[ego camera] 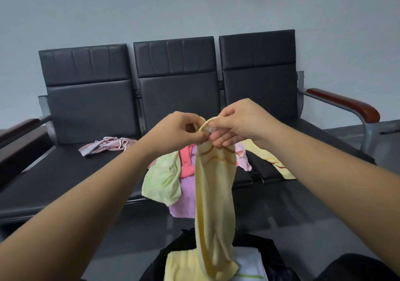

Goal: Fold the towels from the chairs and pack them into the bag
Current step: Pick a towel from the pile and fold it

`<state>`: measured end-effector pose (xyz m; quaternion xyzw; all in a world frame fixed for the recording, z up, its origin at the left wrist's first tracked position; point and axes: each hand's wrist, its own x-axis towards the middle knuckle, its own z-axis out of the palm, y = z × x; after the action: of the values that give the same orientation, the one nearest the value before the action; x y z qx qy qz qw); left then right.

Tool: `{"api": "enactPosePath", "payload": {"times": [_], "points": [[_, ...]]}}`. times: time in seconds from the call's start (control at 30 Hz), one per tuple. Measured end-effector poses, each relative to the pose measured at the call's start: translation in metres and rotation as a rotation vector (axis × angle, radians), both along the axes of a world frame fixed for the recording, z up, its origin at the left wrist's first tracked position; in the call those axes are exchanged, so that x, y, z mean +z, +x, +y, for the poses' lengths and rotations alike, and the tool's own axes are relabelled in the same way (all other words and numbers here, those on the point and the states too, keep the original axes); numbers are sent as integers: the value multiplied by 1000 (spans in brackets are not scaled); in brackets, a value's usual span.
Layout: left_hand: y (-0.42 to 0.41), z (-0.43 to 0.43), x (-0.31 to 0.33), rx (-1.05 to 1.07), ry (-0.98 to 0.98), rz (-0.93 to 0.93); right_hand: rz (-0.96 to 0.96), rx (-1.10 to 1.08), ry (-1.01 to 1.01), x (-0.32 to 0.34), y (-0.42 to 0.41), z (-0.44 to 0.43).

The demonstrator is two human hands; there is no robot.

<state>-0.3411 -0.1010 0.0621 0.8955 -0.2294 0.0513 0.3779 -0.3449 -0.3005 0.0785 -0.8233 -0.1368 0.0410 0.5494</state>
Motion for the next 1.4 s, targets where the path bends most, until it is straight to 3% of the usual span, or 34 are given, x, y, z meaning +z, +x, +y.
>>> {"api": "enactPosePath", "payload": {"times": [0.1,0.27,0.37,0.53,0.63,0.77,0.83,0.93,1.13,1.3,1.4], "points": [[3,7,1,12,1,-19,-46,49,-129,-2,7,-9],[8,21,4,-5,7,42,85,239,-685,-17,22,-31],[20,35,4,71,89,36,86,215,-806,-26,29,-39],[29,46,-6,209,25,68,-204,-14,-727,-18,36,-41],[32,46,-6,262,-142,55,-352,-163,-499,-6,37,-36],[30,38,5,227,-492,7,-332,-200,-81,7,35,-33],[27,32,10,214,-546,-15,-282,-198,18,10,33,-32],[27,31,15,222,-493,-108,-287,-205,-11,17,30,-34],[33,22,31,221,-618,-195,-461,-220,93,42,22,-38],[32,23,11,209,-647,-92,-332,-154,-153,31,23,-38],[26,15,2,134,-614,-20,-224,0,53,19,26,-36]]}}
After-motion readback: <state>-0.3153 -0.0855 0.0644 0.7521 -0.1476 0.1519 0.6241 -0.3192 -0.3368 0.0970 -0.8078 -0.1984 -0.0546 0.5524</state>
